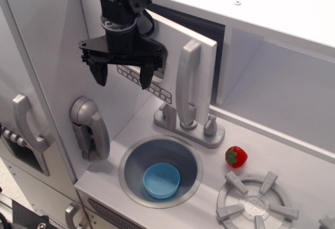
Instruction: Close microwave
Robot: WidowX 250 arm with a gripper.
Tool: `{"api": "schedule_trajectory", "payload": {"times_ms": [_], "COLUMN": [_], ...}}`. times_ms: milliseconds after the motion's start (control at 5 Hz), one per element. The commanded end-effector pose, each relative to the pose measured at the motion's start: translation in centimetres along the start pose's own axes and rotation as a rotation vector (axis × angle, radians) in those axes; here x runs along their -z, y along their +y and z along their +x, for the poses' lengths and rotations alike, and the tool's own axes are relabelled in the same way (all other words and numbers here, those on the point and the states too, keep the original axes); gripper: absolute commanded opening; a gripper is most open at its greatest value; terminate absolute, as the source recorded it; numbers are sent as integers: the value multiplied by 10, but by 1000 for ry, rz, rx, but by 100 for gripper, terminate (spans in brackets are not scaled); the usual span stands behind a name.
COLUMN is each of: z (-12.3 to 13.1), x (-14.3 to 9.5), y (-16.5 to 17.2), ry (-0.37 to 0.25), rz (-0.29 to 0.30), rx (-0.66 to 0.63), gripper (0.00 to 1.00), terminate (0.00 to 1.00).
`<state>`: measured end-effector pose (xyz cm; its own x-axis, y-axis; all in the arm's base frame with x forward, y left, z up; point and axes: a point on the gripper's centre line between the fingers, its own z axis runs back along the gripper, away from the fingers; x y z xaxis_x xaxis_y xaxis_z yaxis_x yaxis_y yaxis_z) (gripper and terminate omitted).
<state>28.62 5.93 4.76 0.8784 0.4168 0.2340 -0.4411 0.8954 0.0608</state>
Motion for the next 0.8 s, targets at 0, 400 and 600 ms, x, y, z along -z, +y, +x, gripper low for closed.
{"api": "schedule_trajectory", "payload": {"times_ms": [0, 400, 600], "z": [25, 22, -11], "x": [-24, -23, -11], "y": [-10, -5, 28], "ry": [-98, -10, 31], "rz": [-58, -60, -16], "rx": [-31, -31, 19], "gripper": [100, 100, 100], "terminate": [0, 0, 0]}}
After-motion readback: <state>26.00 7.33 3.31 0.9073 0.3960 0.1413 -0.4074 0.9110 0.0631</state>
